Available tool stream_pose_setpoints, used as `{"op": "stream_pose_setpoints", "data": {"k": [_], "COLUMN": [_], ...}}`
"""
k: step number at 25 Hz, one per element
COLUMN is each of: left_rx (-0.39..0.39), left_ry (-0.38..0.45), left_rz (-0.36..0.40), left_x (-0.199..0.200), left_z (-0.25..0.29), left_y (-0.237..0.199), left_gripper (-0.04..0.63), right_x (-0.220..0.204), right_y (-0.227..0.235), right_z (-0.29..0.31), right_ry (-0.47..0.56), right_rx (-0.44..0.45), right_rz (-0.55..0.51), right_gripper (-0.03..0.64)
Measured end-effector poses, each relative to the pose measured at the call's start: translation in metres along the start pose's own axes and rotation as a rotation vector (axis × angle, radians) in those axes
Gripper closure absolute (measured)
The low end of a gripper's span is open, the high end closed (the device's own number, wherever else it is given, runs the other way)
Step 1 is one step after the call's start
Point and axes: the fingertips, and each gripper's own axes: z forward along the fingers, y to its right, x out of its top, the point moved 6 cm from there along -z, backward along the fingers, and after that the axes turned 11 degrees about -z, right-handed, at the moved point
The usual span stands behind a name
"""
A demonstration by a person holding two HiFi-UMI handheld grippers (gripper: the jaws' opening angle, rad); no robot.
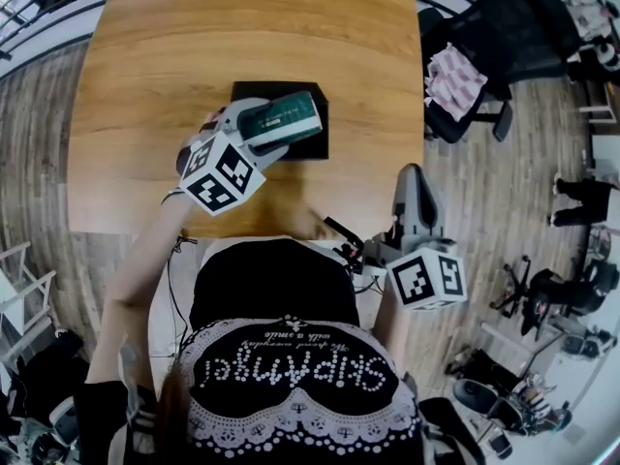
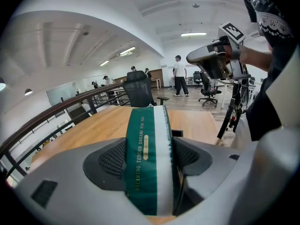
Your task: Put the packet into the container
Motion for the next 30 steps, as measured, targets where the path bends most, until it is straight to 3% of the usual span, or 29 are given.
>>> {"op": "stream_pose_setpoints", "data": {"k": [20, 30], "left_rx": [-0.024, -0.049], "left_ry": [-0.056, -0.095], "left_rz": [0.013, 0.068], "left_x": [-0.013, -0.017], "left_z": [0.013, 0.016], "left_y": [0.003, 0.007], "left_gripper": [0.258, 0.258], "right_x": [-0.007, -0.007], "right_y": [-0.001, -0.005], "right_z": [-0.004, -0.003], "right_ry": [-0.01, -0.012], "right_rx": [-0.004, 0.0], "right_rz": [0.025, 0.024], "right_gripper": [0.578, 0.578]}}
